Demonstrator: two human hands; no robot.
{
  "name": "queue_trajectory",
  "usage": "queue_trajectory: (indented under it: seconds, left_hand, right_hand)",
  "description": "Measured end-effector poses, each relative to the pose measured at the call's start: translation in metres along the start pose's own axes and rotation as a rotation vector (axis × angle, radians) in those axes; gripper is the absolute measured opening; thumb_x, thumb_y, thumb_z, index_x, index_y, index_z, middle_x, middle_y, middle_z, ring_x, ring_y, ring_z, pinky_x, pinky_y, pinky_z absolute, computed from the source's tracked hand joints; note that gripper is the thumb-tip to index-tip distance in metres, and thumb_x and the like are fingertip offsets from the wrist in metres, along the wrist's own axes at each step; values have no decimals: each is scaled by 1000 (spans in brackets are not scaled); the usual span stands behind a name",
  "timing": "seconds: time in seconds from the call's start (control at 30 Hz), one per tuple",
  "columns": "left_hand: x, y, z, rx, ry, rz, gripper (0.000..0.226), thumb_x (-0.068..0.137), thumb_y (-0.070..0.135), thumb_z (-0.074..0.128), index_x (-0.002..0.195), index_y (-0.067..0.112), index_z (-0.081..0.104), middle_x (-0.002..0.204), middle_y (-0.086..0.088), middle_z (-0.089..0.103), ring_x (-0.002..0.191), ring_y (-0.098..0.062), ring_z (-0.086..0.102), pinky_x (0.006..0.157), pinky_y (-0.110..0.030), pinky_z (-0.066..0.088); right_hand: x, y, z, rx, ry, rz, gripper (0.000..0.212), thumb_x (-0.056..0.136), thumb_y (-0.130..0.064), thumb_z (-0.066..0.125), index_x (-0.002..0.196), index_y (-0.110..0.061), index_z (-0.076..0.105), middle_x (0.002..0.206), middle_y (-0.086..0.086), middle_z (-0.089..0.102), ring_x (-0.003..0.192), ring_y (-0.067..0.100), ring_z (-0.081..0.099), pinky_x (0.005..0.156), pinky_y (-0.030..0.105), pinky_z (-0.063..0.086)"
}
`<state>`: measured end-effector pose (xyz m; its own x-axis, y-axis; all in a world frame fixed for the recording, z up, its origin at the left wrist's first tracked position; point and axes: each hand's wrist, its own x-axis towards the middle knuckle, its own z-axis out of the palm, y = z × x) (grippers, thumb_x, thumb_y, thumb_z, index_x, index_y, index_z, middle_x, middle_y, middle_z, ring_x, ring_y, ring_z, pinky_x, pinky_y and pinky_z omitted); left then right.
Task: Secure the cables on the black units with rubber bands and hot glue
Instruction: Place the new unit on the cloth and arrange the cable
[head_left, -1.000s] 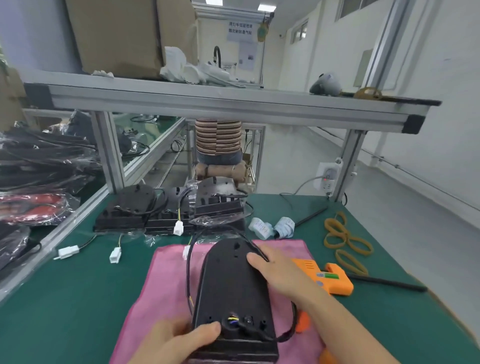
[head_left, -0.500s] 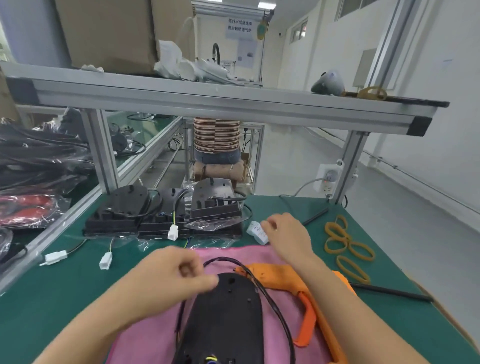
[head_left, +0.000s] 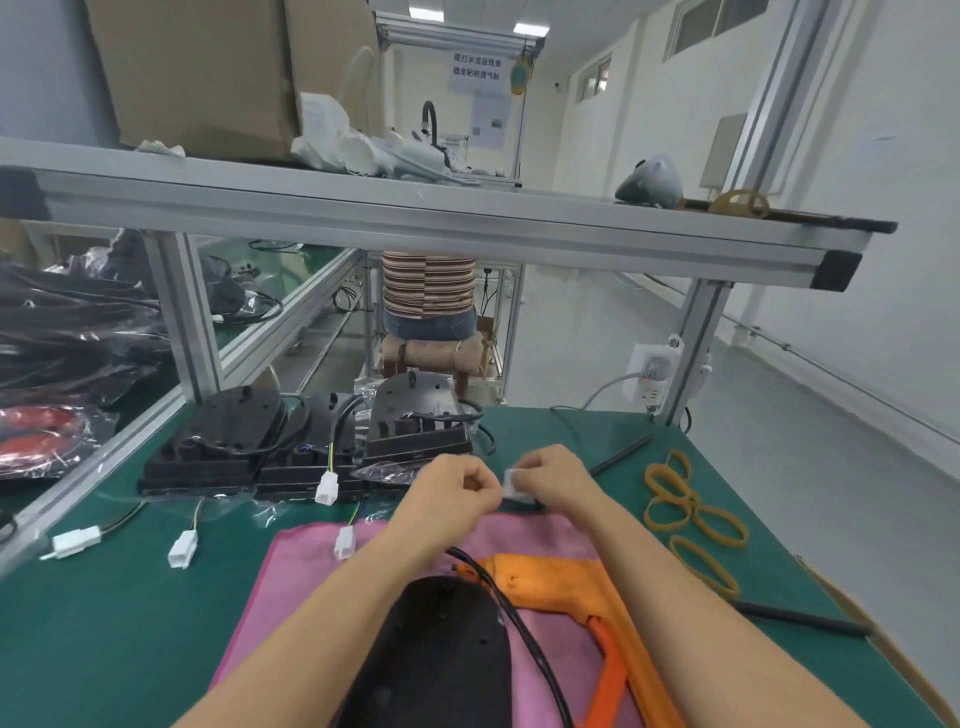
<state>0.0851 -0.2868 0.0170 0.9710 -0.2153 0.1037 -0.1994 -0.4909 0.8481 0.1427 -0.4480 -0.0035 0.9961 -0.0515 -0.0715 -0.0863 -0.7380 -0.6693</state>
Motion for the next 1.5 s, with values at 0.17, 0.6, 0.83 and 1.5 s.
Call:
queue_trajectory:
  seconds: [0.17,0.6,0.83,1.5]
  left_hand:
    - [19,0,8,187,46,63,31,86,-3,53,105,18,65,107,0,67,80,-15,58,80,-25,46]
    - [60,-2,36,46,-140,16,27,80,-7,63,73,19,67,71,-3,64,57,-11,52,65,-30,47]
    - [54,-8,44,-64,142,-79,32,85,0,64,115,12,62,113,0,60,108,-16,55,93,-29,43]
    - [27,1,41,-701,54,-140,32,83,-6,67,111,10,64,93,-4,72,80,-9,67,67,-15,51]
  right_hand:
    - [-14,11,-44,54,-101,10,27,84,-6,55,61,-19,55,59,-6,50,55,7,43,52,17,36]
    - [-30,13,-75,2,-267,-86,19,80,-4,62,93,-12,72,82,-4,63,73,9,54,64,20,44]
    - [-28,27,-65,451,-258,118,11,86,-20,70,77,-16,74,55,-3,53,48,8,38,47,19,27]
    - [-57,22,-13,644,126,-253,11,85,-2,68,95,1,73,83,17,72,72,16,65,68,24,55]
